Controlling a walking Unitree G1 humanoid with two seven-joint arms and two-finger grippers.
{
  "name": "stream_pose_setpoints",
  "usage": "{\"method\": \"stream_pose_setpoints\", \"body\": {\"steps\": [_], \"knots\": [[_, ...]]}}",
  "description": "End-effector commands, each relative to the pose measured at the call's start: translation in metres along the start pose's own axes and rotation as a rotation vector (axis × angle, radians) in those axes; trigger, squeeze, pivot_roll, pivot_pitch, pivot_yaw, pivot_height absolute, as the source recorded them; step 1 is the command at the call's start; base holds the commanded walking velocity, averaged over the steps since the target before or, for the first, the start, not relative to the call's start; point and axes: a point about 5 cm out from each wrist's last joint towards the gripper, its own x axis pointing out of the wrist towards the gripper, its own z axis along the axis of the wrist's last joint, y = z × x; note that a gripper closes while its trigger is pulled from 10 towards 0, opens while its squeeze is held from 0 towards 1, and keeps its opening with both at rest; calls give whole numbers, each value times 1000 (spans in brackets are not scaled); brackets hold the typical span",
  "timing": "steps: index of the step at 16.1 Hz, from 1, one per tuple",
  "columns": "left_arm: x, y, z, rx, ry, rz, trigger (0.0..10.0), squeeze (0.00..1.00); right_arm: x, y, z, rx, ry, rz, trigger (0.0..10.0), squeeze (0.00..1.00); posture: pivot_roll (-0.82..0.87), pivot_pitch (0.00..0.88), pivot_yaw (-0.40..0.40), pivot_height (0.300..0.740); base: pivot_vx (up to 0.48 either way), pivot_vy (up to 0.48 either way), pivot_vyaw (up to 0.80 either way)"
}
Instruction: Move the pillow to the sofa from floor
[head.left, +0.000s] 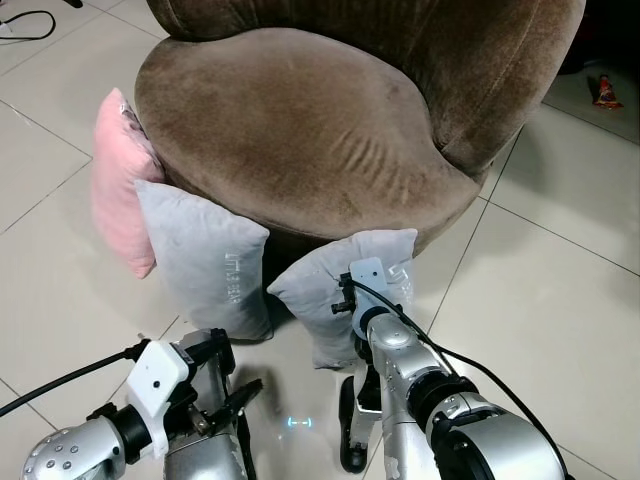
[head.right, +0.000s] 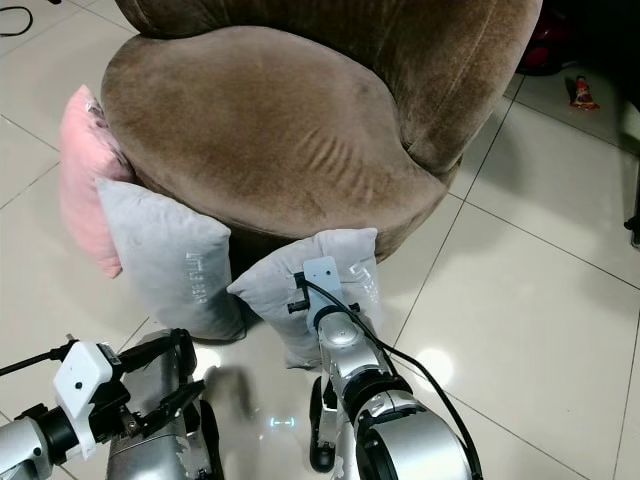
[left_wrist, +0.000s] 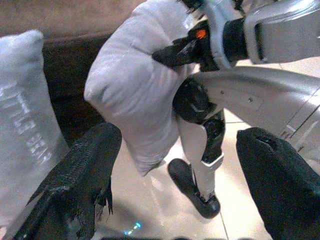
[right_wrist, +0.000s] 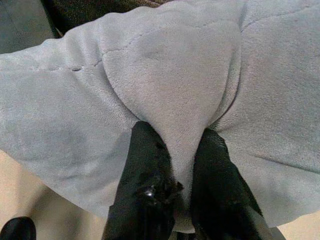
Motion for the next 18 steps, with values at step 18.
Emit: {"method": "stream_pose_setpoints", "body": {"steps": [18], "knots": [[10, -24, 6, -15, 10, -71, 10000, 47, -28, 74, -14, -53, -79, 814, 0, 0, 89, 171, -78, 528, 0, 0, 0]]}}
